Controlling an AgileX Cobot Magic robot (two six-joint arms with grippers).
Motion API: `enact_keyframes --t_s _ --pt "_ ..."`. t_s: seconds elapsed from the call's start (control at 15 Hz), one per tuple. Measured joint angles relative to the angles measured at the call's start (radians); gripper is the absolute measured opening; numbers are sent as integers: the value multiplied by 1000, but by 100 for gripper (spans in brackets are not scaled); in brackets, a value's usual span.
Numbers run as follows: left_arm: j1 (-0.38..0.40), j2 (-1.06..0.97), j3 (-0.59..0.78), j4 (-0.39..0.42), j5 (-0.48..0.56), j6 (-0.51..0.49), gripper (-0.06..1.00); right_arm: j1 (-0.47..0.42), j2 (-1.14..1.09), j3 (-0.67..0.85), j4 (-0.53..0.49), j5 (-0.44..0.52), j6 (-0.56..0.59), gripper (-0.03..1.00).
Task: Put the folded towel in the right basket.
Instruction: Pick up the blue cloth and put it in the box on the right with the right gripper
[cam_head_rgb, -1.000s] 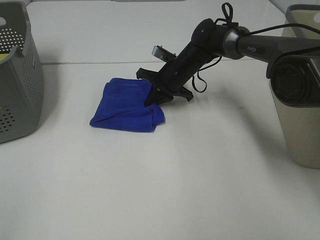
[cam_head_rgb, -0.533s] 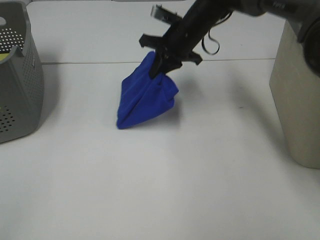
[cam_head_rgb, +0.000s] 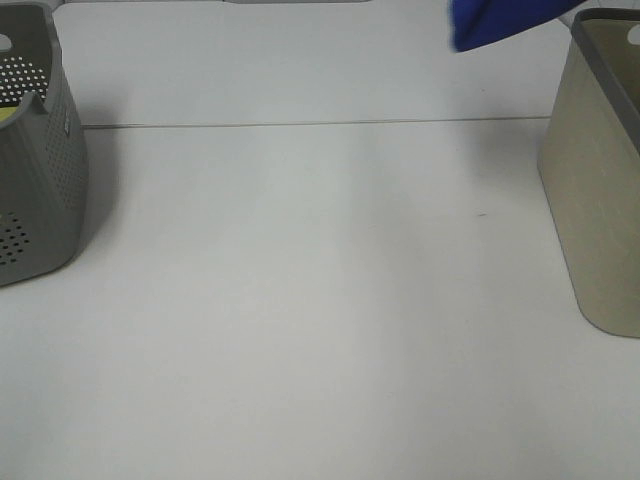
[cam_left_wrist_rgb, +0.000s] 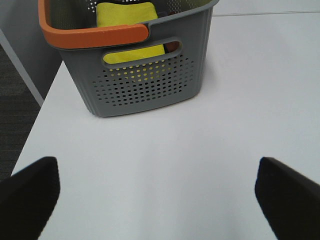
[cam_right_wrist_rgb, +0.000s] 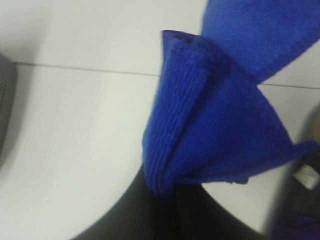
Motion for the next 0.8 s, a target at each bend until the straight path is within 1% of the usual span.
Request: enact_keyframes --t_s 0.13,0.27,0.4,0.47,0.53,0.67,0.73,0.8 --pt "0 0 0 0 0 0 99 -139 -113 85 -59 0 1 7" --pt "0 0 0 0 0 0 99 -251 -186 204 -115 3 1 7" --pt "0 0 0 0 0 0 99 -317 -196 309 -127 8 1 7" --pt "0 0 0 0 0 0 99 -326 -188 364 -132 9 2 10" --pt "0 0 0 0 0 0 99 -327 -172 414 -136 9 12 24" --pt "0 0 0 0 0 0 99 -325 -135 478 -142 8 23 68" --pt "0 0 0 0 0 0 99 -324 -118 492 -152 10 23 83" --pt "0 0 0 0 0 0 99 -315 -108 493 -164 10 24 91"
